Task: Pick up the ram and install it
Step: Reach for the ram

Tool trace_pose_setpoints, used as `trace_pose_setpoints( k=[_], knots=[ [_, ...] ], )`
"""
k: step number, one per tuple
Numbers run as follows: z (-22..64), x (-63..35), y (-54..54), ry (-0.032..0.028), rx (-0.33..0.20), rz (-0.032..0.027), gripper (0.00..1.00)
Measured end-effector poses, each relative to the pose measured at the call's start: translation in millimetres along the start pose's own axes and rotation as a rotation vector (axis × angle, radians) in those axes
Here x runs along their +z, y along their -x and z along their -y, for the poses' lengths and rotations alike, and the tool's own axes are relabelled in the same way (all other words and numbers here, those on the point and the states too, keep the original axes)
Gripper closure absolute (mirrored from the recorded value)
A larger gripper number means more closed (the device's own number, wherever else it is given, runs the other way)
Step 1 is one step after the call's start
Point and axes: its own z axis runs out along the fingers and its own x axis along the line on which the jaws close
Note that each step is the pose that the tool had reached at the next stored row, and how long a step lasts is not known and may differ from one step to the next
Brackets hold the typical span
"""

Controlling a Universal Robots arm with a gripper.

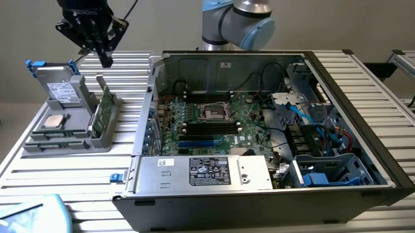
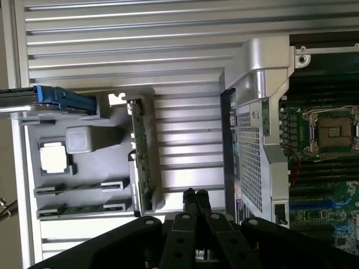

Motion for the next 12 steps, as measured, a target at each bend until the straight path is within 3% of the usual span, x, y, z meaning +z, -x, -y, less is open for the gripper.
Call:
trace_pose_setpoints(
  k=[12],
  knots=[
    [4.3,10.4,-54.4,-0.0015,0.001,-0.0214,0.89]
  ],
)
